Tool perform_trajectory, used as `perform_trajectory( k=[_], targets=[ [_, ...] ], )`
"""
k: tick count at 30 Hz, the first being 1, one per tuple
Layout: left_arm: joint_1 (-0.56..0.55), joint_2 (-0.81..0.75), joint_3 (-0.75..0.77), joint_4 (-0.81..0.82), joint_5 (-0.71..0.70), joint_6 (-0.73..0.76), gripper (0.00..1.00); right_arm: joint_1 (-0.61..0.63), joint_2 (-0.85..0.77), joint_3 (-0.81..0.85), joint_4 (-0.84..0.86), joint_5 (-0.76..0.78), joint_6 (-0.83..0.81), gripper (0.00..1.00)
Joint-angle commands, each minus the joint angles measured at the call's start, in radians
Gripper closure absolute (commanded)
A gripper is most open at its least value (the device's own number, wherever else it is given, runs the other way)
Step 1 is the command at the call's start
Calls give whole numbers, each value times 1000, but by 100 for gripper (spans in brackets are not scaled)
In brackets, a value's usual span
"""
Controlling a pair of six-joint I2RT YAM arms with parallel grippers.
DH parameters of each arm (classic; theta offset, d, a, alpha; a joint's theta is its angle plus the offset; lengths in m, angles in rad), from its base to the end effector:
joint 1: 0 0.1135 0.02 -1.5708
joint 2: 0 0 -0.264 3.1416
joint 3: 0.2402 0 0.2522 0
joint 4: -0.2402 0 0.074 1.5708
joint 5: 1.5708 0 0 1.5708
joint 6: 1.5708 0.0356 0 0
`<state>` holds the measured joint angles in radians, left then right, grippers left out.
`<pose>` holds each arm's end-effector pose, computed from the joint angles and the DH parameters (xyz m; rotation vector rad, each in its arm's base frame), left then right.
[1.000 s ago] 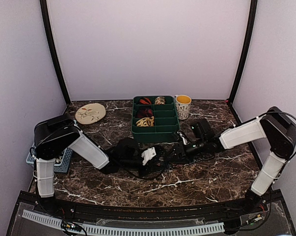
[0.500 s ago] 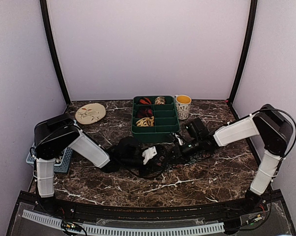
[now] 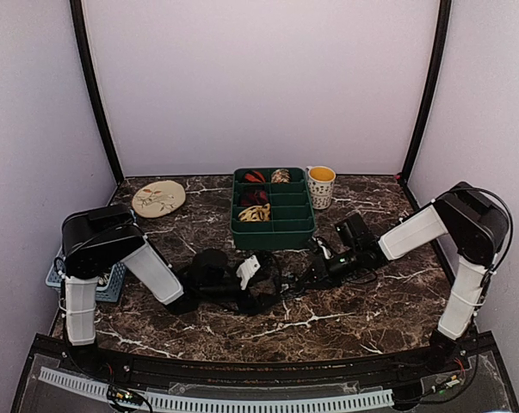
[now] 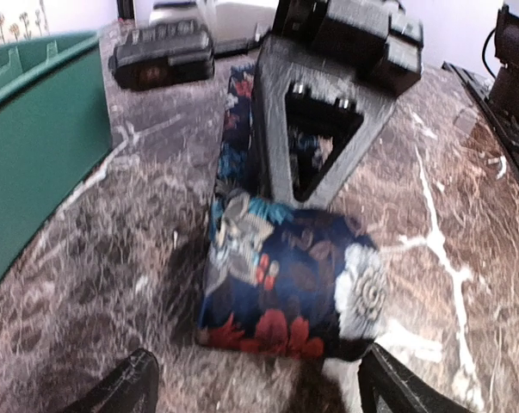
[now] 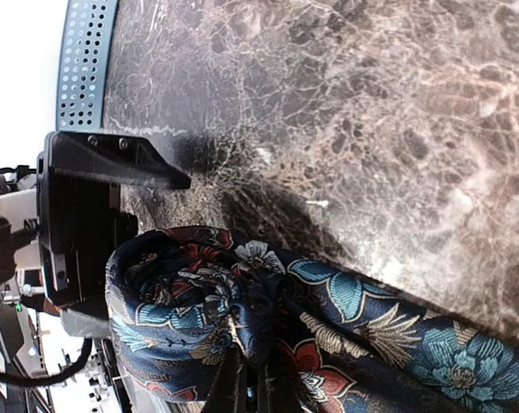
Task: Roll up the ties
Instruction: Roll the tie at the center of the board.
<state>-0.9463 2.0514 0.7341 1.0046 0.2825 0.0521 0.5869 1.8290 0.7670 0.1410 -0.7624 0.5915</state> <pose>0.2051 -0.3015 0.0922 1.1144 1.6208 -0.8664 0.2524 0.1974 0.1046 -0.3554 2.6790 1.3937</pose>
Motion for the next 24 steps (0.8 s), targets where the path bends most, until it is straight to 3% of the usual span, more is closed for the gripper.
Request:
perform_trajectory(
  k=[1,8,11,15,18,22,24],
  targets=[
    [-36,57,16,181,-50,-41,18,-28,66,-48,-82,99,-49,100],
    [-42,143,123,204,-27,11,19,-30,70,-50,-76,93,-50,100],
    [-43,171,168,172,-15,39,23,-29,66,-54,-71,88,-48,100],
    [-42,183,198,99,13,58,49,-29,39,-56,-76,77,-53,100],
    [-34,168,175,48,29,53,62,-37,-16,-46,-100,74,-69,96],
    [-11,128,113,10,85,58,74,-83,-127,-25,-127,60,-82,76],
    [-1,109,87,-11,99,70,77,-104,-154,6,-169,92,-112,71]
  ],
)
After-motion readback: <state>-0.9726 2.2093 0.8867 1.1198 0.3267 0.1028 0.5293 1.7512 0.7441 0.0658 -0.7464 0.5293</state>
